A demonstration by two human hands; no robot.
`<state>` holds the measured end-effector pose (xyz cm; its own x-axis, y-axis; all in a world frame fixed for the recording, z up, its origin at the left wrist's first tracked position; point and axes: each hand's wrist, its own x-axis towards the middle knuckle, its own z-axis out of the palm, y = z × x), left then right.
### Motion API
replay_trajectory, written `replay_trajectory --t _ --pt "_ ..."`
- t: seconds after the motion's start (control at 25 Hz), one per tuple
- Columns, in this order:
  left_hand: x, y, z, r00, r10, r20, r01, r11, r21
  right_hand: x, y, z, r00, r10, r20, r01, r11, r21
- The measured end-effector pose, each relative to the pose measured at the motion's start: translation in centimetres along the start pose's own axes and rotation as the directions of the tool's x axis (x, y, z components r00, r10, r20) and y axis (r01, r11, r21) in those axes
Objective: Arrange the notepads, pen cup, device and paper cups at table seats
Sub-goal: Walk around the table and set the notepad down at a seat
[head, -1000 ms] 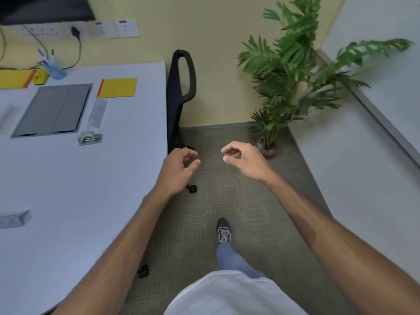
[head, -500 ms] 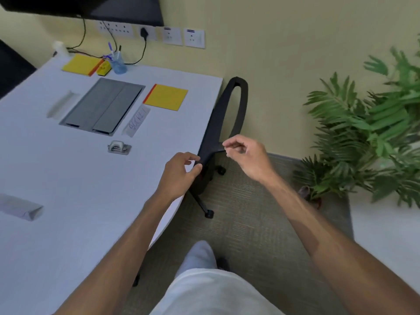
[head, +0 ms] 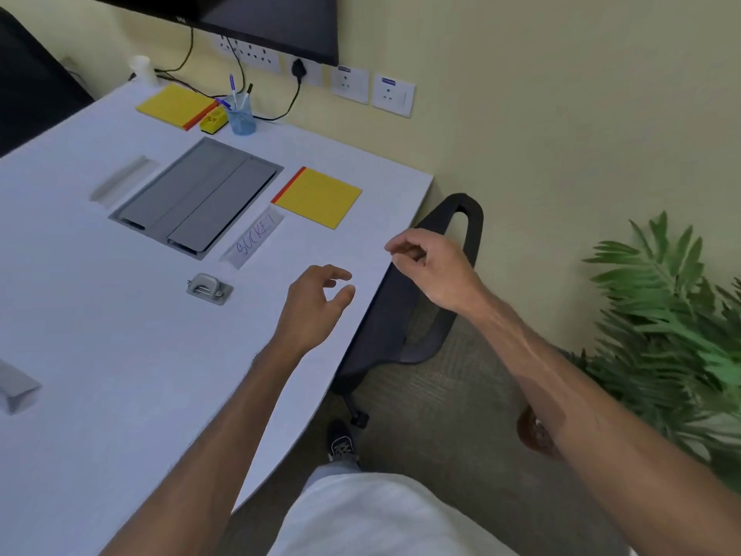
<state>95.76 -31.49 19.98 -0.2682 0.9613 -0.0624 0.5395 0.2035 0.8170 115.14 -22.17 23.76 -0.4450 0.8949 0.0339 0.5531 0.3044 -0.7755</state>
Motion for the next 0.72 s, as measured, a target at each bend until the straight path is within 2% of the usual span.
replay_trajectory --t 0.16,0.32,0.48,0.64,0.72 --pt "3.8 -0.2 0.3 0.999 -0.022 -0.04 0.021 0.999 -0.025 5.5 1.6 0.3 0.996 -0.027 0.087 0.031 0.999 -0.043" --pt "6.3 -0.4 0.8 0.983 -0.128 -0.129 0.114 0.987 -0.111 10.2 3.1 0.7 0.977 -0.04 0.208 0.05 0.998 -0.043" --pt "9.0 -0.1 2.1 0.954 -0.204 -0.221 0.181 0.976 -0.121 15.6 4.8 0.6 0.951 -0.094 0.294 0.1 0.995 -0.007" --pt "12.1 1.7 4.6 0.904 -0.267 -0.333 0.238 0.963 -0.125 21.3 7.5 -0.6 0.903 -0.18 0.389 0.176 0.983 0.047" --pt "13.7 3.2 6.5 0.857 -0.306 -0.415 0.271 0.952 -0.143 23.9 8.9 -1.7 0.874 -0.214 0.436 0.186 0.977 0.106"
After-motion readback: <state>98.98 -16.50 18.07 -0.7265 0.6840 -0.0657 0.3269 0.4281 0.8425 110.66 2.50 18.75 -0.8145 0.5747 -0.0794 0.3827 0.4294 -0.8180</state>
